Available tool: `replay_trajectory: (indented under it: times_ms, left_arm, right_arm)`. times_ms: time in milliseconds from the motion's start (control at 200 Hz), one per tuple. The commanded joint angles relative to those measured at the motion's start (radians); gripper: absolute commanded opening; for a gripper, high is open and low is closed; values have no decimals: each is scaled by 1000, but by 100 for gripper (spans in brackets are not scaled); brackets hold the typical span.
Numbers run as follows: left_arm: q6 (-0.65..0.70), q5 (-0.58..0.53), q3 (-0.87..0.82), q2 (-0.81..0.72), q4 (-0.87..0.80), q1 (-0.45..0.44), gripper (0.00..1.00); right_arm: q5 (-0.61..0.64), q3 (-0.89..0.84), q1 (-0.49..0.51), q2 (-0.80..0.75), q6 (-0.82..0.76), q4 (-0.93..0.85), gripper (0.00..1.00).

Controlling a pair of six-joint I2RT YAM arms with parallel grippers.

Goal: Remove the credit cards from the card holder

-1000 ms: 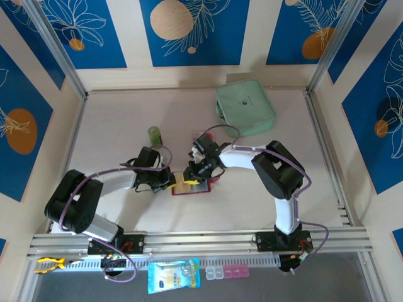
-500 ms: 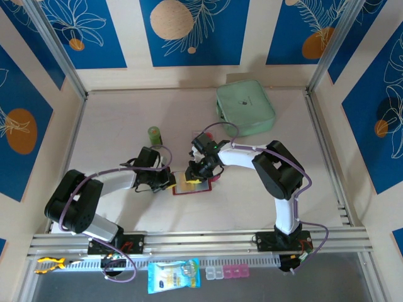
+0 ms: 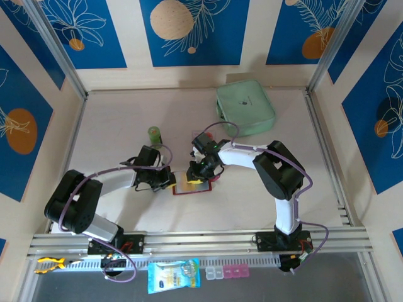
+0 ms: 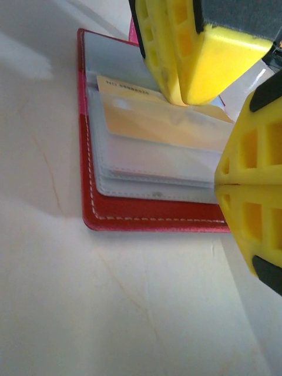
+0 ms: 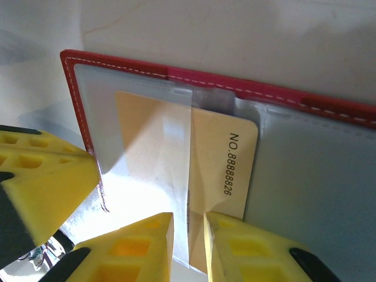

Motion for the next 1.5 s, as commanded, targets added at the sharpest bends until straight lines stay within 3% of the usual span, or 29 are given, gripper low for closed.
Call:
replay_trajectory:
  times_ms: [0,540,1496]
  left_arm:
    - [20,15,38,-23,-31,10,0]
    - [-11,16,89,69,12,-77,0]
    - [31,-40,82,108,-51,-79,0]
  right_arm:
    - [17,8,5,-34,-9,-44,23]
    - [17,-34,-10,-99,14,-8,23]
    - [-44,-89,-52,-51,34,48,25]
